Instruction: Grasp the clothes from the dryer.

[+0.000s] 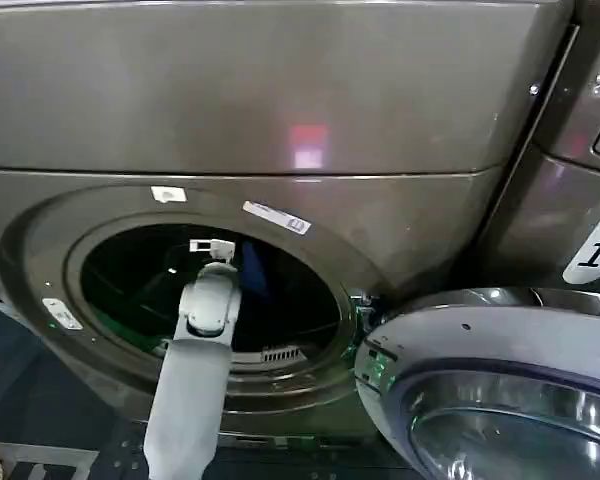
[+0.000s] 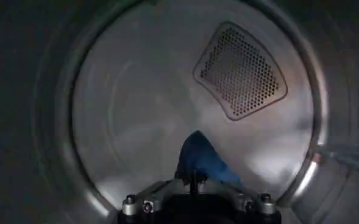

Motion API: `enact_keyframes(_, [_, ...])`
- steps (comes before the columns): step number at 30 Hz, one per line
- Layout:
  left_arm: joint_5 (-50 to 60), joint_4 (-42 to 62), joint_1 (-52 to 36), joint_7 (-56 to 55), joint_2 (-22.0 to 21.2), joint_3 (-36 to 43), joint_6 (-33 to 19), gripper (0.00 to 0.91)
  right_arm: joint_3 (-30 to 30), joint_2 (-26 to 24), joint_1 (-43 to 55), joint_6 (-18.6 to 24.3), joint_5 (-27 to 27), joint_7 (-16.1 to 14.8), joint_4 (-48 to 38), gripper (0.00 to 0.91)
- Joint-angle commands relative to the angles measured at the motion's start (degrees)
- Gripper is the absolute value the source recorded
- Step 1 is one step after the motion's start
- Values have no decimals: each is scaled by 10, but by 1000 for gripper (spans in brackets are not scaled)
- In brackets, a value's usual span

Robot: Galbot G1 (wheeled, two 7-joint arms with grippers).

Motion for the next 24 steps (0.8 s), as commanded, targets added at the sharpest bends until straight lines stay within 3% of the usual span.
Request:
enact_keyframes(1, [-26, -7, 4, -16, -1, -1, 8, 0, 0, 0, 0, -3, 7, 0, 2, 907])
enact_keyframes(11, [-30, -6, 6, -14, -2, -1, 7, 0, 13, -3, 2, -40, 22, 11, 17, 907])
enact_keyframes(24, [-26, -5, 3, -9, -5, 0, 7, 0, 19, -4, -1, -42, 20, 21, 13, 907])
